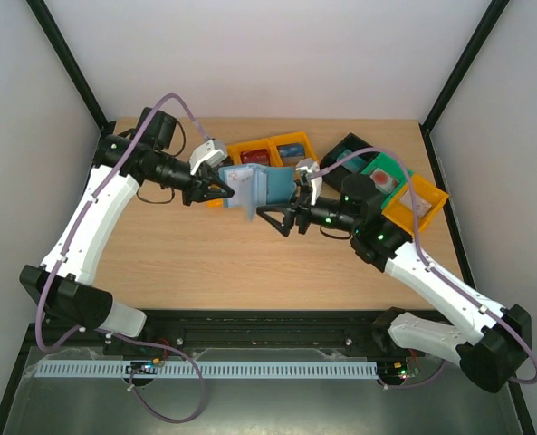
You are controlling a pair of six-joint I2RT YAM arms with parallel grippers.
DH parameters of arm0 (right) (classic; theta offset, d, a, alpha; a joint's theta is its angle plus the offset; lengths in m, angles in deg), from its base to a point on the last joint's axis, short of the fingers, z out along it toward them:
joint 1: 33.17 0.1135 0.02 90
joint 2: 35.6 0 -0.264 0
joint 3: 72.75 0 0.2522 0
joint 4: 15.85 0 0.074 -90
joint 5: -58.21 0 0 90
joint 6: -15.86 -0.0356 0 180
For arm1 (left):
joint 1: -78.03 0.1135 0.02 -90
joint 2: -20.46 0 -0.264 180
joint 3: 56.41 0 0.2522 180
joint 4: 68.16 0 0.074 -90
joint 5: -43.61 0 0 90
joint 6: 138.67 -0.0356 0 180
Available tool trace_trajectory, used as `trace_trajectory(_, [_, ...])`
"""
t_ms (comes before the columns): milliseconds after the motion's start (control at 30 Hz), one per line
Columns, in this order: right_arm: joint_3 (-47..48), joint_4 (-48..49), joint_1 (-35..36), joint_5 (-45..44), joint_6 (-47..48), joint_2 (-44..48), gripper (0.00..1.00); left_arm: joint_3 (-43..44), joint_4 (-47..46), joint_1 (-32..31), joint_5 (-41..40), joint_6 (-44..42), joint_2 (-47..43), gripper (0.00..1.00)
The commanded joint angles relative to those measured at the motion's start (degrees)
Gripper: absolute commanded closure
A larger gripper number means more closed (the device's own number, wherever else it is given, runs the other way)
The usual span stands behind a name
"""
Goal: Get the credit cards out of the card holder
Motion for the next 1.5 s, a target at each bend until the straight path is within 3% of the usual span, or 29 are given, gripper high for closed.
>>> trace_trajectory(0, [1.7,5.0,4.2,-3.4,-2.6,-1.5,0.01,-0.6,-2.0,-0.7,2.4,1.6,0.0,0.98])
trace_trajectory(200, [2.5,3.6,5.0,-15.2,-2.4,-2.7,0.0,-1.3,-1.5,-0.9,2.9,1.0,-0.5,0.98])
trace_trajectory(400, [4.2,3.7,5.1,-14.3,-3.1,-5.6,0.04,-1.5,-1.6,-1.3,3.0,1.0,-0.4,0.98])
trace_trajectory(567, [4.5,1.5,5.0,-17.7,-1.7,-4.5,0.39,-1.6,-0.9,-1.3,2.6,0.3,-0.6,0.98])
trace_trajectory(733, [4.4,-2.1,4.3,-18.7,0.0,-3.2,0.62,-1.6,-1.0,-1.3,2.2,0.3,-0.7,0.98])
trace_trajectory(933, [5.1,-2.3,3.9,-10.3,1.1,-4.0,0.97,-1.7,-0.8,-1.3,3.3,0.3,-0.7,0.98])
trace_trajectory(1000, [4.9,-1.1,3.4,-6.6,1.9,-3.2,0.98,-1.1,-0.7,-1.2,3.5,0.3,-0.8,0.94])
trace_trajectory(1133, [3.0,5.1,-1.7,2.6,0.1,-0.7,0.98,1.2,0.9,0.3,5.3,-0.7,-1.4,0.74])
trace_trajectory(1233, [3.1,8.3,-3.8,10.6,-0.5,-0.9,0.98,2.4,1.0,0.9,5.7,-0.5,-1.8,0.68])
trace_trajectory(1333, [5.2,6.4,-4.3,17.5,3.8,-2.5,0.98,2.5,1.1,0.9,7.8,-0.4,-1.9,0.58])
trace_trajectory(1467, [9.4,1.1,-4.9,19.9,7.4,-5.1,0.98,2.8,0.2,1.0,8.2,0.7,-2.2,0.48])
